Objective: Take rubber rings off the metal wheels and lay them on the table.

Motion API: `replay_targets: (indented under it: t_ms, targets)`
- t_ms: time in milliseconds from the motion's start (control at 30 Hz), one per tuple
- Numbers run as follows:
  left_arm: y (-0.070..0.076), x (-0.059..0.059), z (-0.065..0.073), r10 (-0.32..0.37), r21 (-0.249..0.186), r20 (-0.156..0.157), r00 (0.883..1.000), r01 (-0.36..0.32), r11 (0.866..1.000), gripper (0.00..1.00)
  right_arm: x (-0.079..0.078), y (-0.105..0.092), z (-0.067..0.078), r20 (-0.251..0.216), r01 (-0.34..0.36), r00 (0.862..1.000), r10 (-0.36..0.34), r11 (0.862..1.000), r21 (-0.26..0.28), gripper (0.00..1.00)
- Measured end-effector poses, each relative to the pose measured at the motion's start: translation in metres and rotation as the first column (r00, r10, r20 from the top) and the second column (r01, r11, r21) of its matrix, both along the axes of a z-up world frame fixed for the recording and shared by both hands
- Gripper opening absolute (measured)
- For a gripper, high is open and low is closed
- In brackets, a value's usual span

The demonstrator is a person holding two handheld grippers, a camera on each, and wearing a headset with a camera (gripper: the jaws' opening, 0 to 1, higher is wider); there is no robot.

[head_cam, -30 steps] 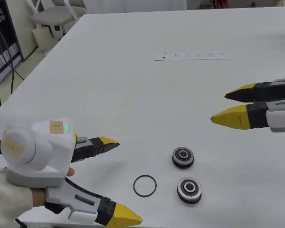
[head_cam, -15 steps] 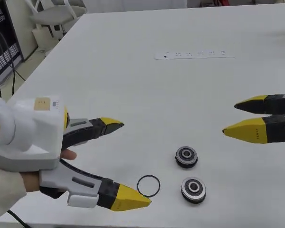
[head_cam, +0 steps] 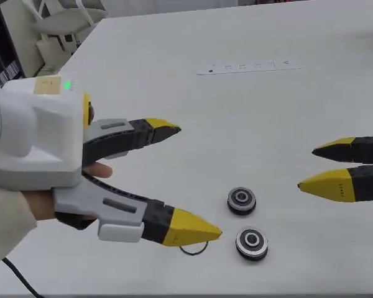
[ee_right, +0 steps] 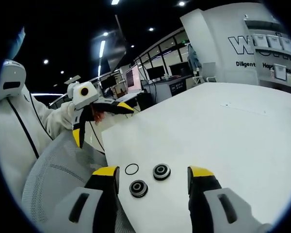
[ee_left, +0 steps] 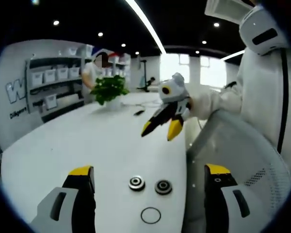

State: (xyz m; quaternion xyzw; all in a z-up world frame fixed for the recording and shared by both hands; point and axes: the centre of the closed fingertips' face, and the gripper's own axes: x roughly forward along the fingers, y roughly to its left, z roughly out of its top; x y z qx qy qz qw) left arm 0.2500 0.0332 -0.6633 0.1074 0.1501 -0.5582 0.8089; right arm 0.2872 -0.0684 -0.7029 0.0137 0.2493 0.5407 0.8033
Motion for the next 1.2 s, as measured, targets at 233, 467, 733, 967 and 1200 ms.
replay_targets:
  t_ms: [233, 467, 733, 967, 1200]
  targets:
    - [-0.021, 0.0, 0.015, -0.03, -0.005, 0.031, 0.999, 0.031, 1.0, 0.91, -0.004, 0.002, -0.007, -0.019, 0.0, 1.0, 0.0, 1.0, 0.014, 0.54]
    - [-0.033, 0.0, 0.019, -0.035, -0.022, 0.056, 0.998, 0.037, 0.999, 0.9, -0.01, 0.011, -0.011, -0.03, -0.024, 0.999, 0.024, 1.0, 0.02, 0.54]
    - [-0.039, -0.002, 0.0, -0.051, 0.003, 0.05, 0.997, 0.051, 0.999, 0.89, -0.026, 0.028, -0.022, -0.018, -0.11, 0.994, 0.11, 0.994, -0.022, 0.6]
    - [-0.039, -0.002, -0.013, -0.05, -0.005, 0.014, 0.999, 0.05, 0.999, 0.88, -0.033, 0.037, -0.024, -0.011, -0.144, 0.99, 0.144, 0.989, -0.017, 0.64]
    - [-0.039, 0.0, -0.017, -0.043, -0.023, 0.006, 0.999, 0.043, 0.999, 0.88, -0.038, 0.041, -0.027, -0.017, -0.162, 0.987, 0.161, 0.987, -0.023, 0.65]
